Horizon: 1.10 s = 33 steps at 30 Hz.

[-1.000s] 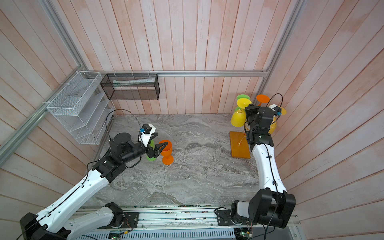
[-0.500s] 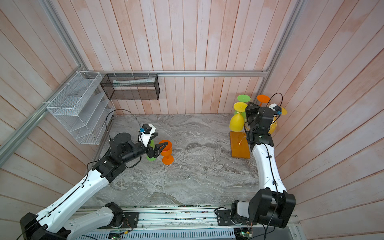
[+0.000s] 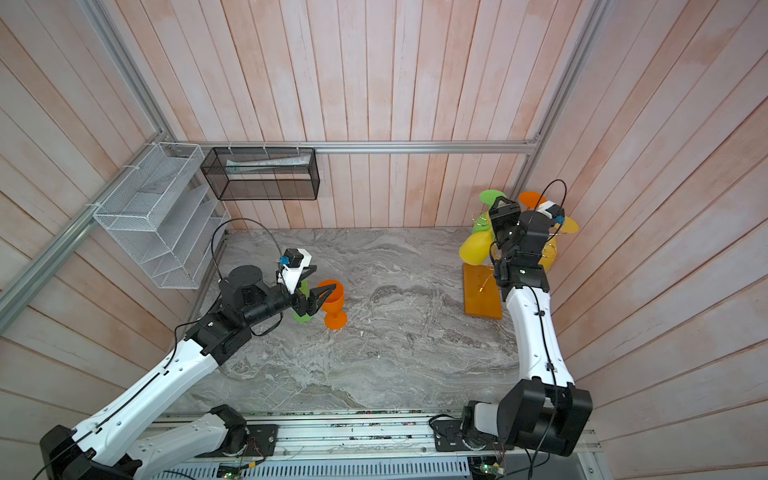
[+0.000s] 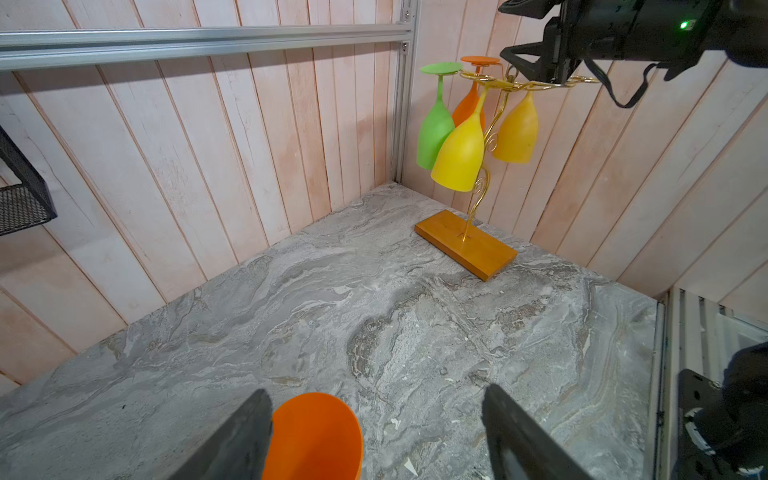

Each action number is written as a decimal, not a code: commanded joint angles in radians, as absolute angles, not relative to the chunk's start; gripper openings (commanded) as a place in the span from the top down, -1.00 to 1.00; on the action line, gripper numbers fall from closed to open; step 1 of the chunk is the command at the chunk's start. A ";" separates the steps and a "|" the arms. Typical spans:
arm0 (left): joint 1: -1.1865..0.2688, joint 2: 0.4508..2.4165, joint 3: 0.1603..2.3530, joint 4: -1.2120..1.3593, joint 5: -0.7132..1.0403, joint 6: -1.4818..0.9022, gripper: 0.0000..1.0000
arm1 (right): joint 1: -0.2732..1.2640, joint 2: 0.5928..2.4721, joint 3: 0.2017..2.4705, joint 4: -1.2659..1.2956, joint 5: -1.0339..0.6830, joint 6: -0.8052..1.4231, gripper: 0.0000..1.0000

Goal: Take the wine glass off the wine glass rack

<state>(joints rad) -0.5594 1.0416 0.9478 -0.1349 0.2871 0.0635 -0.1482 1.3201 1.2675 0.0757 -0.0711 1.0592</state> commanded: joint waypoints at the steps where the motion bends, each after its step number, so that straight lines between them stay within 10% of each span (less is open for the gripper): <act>1: -0.561 1.052 0.944 -0.116 0.308 0.054 -0.62 | -0.147 1.309 1.307 -0.006 -0.057 0.967 -0.20; 33: -0.572 1.075 0.940 -0.113 0.301 0.050 -0.62 | -0.075 1.322 1.461 -0.211 -0.187 0.637 -0.24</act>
<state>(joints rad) -0.5682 1.0718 0.9478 -0.1337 0.3054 0.0559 -0.0814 1.3220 1.4502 -0.2272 -0.1619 0.6754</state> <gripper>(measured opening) 0.810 0.622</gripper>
